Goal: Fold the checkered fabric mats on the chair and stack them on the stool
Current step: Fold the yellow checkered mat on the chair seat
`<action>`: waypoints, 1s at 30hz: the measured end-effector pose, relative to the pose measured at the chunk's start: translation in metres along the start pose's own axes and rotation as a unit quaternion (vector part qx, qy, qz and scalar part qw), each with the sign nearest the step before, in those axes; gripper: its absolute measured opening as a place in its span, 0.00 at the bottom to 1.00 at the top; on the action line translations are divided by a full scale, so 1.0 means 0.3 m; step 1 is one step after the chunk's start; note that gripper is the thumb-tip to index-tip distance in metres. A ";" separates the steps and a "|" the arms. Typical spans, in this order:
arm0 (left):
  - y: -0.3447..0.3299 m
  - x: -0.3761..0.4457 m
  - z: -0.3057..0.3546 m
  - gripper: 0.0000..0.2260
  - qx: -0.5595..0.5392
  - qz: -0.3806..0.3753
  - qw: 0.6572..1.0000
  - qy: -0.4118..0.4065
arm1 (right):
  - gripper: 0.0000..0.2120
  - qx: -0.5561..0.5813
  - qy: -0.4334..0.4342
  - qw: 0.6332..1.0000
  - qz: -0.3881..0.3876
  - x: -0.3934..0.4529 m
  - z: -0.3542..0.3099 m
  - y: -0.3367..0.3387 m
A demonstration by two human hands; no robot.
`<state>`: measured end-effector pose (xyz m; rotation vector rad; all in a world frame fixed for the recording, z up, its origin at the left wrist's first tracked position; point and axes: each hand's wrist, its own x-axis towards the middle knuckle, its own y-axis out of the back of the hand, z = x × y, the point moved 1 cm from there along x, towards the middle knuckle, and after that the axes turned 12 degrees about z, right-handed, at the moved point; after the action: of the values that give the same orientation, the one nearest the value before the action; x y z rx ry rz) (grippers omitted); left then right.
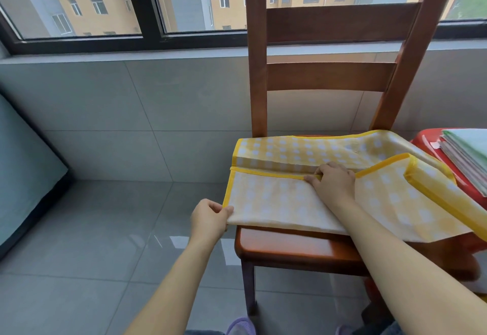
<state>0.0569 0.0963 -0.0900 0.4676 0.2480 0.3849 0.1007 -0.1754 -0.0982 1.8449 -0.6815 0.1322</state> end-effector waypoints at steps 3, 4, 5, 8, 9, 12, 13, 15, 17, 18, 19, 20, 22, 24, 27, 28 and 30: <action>-0.013 0.002 -0.001 0.08 0.021 0.014 1.000 -0.011 | 0.15 -0.001 0.004 1.000 0.009 -0.003 -0.003 -0.004; -0.015 -0.004 0.005 0.08 0.040 0.015 0.999 -0.025 | 0.15 -0.005 0.006 1.000 0.011 -0.005 -0.005 -0.008; -0.020 -0.011 0.011 0.12 0.066 0.020 0.996 -0.047 | 0.15 -0.009 0.007 1.000 0.013 -0.006 -0.007 -0.010; -0.047 -0.039 0.045 0.20 0.198 0.070 0.962 -0.175 | 0.15 -0.011 0.004 1.000 0.014 -0.006 -0.009 -0.005; -0.065 -0.052 0.059 0.18 0.236 0.075 0.943 -0.224 | 0.15 -0.010 0.003 1.000 0.014 -0.004 -0.009 -0.002; -0.136 -0.102 0.087 0.15 0.260 0.011 0.908 -0.328 | 0.15 -0.005 0.000 1.000 0.011 -0.003 -0.011 -0.002; -0.160 -0.121 0.091 0.15 0.260 -0.023 0.901 -0.347 | 0.15 -0.003 0.000 1.000 0.012 -0.003 -0.012 -0.003; -0.207 -0.149 0.096 0.17 0.278 -0.085 0.881 -0.372 | 0.15 -0.003 0.001 1.000 0.014 -0.005 -0.013 -0.003; -0.249 -0.169 0.107 0.21 0.301 -0.146 0.860 -0.386 | 0.15 -0.009 0.003 1.000 0.016 -0.007 -0.012 -0.002; -0.271 -0.178 0.111 0.23 0.316 -0.172 0.847 -0.392 | 0.15 -0.010 0.003 1.000 0.017 -0.008 -0.012 -0.001; -0.289 -0.187 0.115 0.25 0.336 -0.193 0.832 -0.398 | 0.15 -0.011 0.003 1.000 0.017 -0.008 -0.012 0.000; -0.303 -0.196 0.118 0.29 0.357 -0.207 0.816 -0.404 | 0.15 -0.013 0.003 1.000 0.015 -0.008 -0.013 0.002; -0.321 -0.201 0.113 0.32 0.398 -0.208 0.793 -0.411 | 0.15 -0.032 0.011 0.999 -0.003 -0.008 -0.019 0.009; -0.328 -0.192 0.109 0.26 0.412 -0.197 0.788 -0.413 | 0.16 -0.062 0.042 0.997 -0.027 -0.012 -0.031 0.018; -0.329 -0.179 0.110 0.25 0.410 -0.193 0.792 -0.408 | 0.20 -0.036 0.131 0.990 -0.045 -0.027 -0.061 0.058; -0.331 -0.177 0.112 0.26 0.409 -0.196 0.793 -0.408 | 0.21 -0.010 0.164 0.985 -0.048 -0.037 -0.074 0.084; -0.335 -0.177 0.120 0.26 0.403 -0.198 0.795 -0.407 | 0.21 0.044 0.219 0.974 -0.041 -0.066 -0.097 0.151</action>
<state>0.0510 -0.0224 -0.0995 1.3506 -0.3652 -0.3934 0.0679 -0.1519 -0.0574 1.8401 -0.2941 0.5043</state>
